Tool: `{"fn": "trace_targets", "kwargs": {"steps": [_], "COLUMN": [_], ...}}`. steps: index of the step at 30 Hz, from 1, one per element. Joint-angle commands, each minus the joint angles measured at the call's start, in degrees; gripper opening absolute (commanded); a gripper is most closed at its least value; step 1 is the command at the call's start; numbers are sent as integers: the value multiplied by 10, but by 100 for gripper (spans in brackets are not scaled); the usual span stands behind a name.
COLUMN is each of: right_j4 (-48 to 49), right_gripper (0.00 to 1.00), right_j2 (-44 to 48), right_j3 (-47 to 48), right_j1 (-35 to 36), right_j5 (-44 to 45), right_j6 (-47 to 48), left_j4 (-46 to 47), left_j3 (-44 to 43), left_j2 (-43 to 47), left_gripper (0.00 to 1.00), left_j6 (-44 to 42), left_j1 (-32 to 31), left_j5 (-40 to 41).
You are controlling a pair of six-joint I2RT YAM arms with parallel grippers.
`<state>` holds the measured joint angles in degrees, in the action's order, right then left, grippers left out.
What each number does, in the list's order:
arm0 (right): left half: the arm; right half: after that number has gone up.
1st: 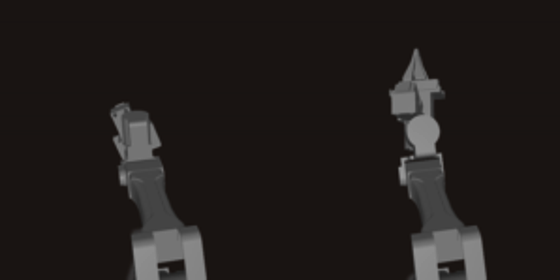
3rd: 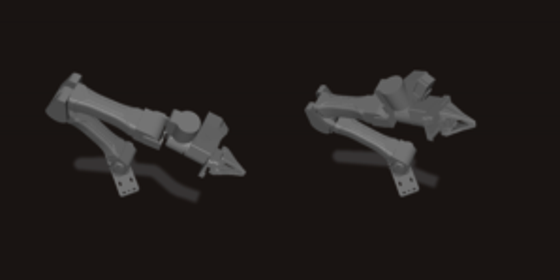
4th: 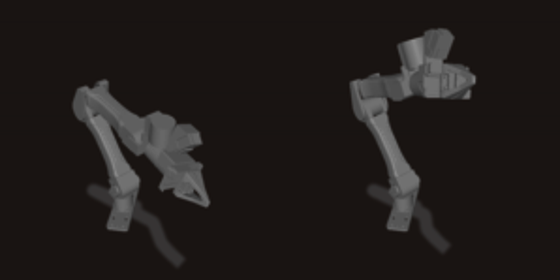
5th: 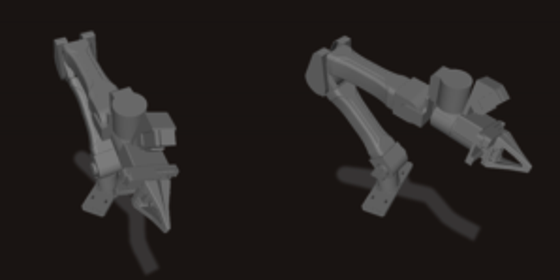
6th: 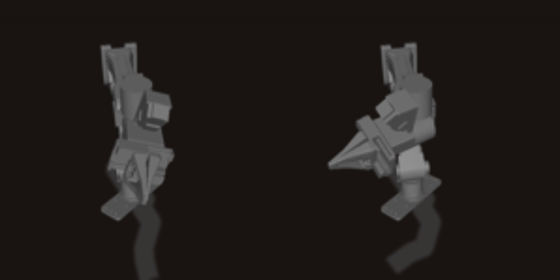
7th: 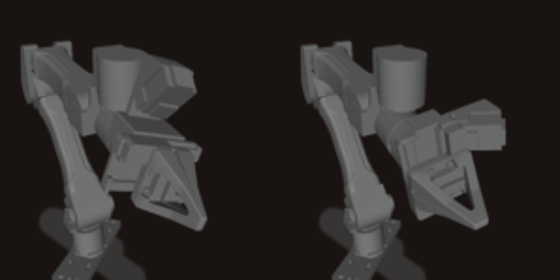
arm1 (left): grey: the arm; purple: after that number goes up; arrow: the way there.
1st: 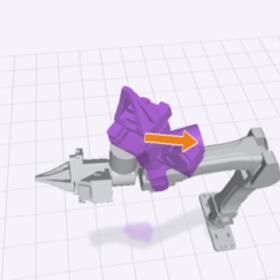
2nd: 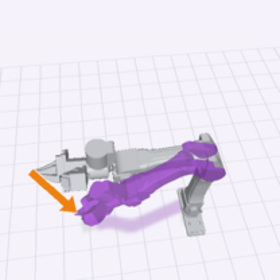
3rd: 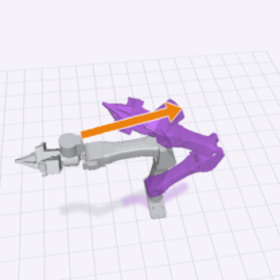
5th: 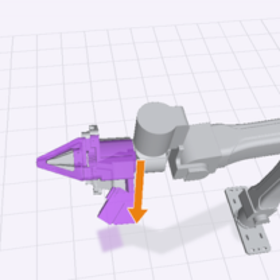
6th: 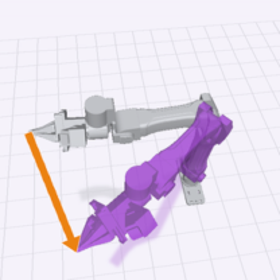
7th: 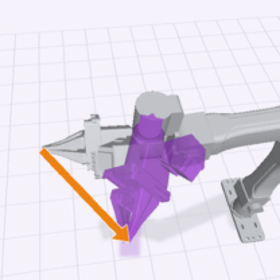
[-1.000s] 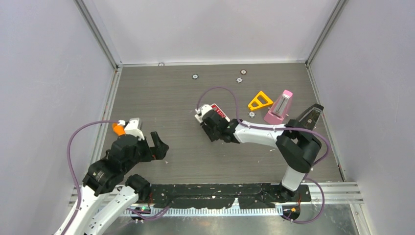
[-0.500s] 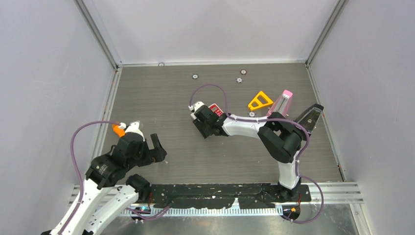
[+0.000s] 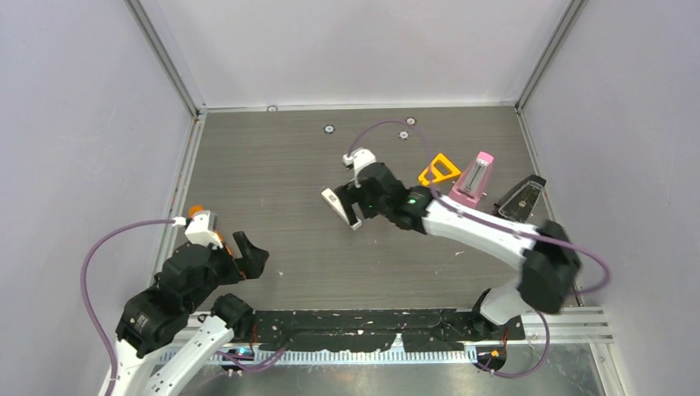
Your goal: Load the batteries into the remote control
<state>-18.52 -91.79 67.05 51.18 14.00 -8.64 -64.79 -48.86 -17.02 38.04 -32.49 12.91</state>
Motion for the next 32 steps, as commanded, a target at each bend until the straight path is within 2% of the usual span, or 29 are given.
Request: {"fn": "trace_targets", "kwargs": {"steps": [1,2,4,6,9,15,21,32], "right_j4": [-64,-104,-179,-252,-327,-379,-400,-405], "right_gripper": [95,95,95,95,95,95,95,95], "right_j2": [179,229,296,361,473,640,709,723], "right_j3": [-42,-45,-40,-21,13,92,153,170], "right_j1": [-1,-1,0,0,0,0,0,0], "right_j5": [74,97,198,250,276,275,240,214], "right_j6": [-51,-60,-86,-108,-121,-91,-34,-30], "left_j4": [-23,-34,-53,-56,-59,-84,-90,-92], "left_j3": [-56,-71,-88,-104,-131,-194,-230,-245], "left_j2": [1,2,9,19,28,36,53,80], "left_gripper": [100,100,100,100,100,100,100,100], "left_j6": [-33,-35,-33,-40,-47,-54,-66,-74], "left_j1": [3,3,3,3,3,3,3,3], "left_j5": [13,19,41,47,45,45,40,37]}}
